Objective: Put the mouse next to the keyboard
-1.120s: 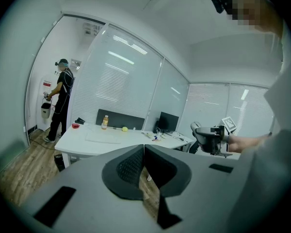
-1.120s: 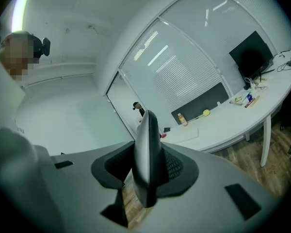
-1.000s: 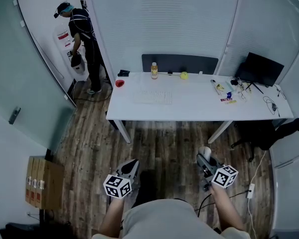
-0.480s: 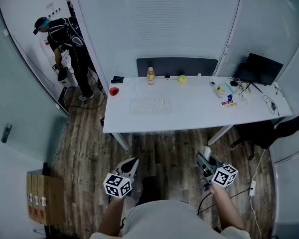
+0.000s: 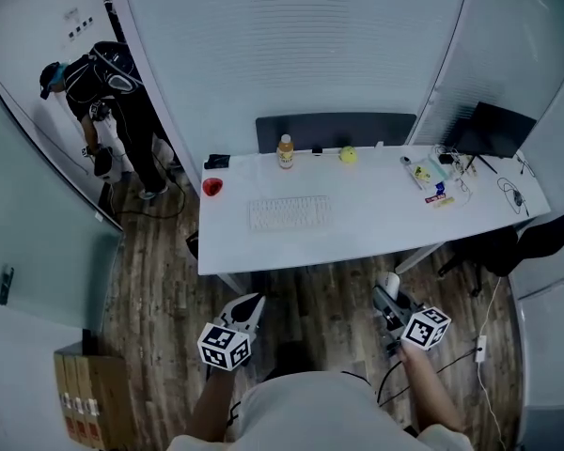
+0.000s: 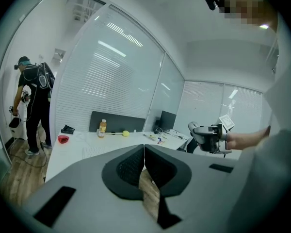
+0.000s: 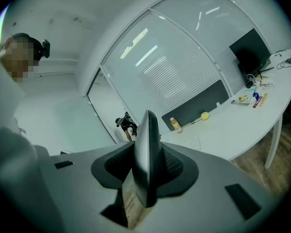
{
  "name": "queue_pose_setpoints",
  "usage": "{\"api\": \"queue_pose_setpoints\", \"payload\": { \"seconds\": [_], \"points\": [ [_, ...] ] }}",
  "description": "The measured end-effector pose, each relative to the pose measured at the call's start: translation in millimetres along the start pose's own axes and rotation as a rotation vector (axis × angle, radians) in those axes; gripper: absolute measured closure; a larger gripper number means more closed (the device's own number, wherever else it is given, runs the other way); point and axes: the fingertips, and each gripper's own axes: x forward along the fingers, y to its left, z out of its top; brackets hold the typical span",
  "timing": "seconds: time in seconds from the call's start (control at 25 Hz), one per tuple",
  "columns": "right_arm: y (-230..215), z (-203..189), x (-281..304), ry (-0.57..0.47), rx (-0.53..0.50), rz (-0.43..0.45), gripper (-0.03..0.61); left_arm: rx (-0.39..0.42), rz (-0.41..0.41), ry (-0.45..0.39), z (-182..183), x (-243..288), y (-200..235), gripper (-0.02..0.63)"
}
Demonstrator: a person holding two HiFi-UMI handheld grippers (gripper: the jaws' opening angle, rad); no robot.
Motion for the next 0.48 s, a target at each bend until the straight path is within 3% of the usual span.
{"api": "queue_pose_setpoints", "payload": {
  "seconds": [0.48],
  "points": [
    [-6.2, 8.1, 53.4, 0.009, 0.006, -0.056, 0.434, 0.005, -0.061, 0.031, 18.4, 33.0, 59.0, 0.595]
  ]
}}
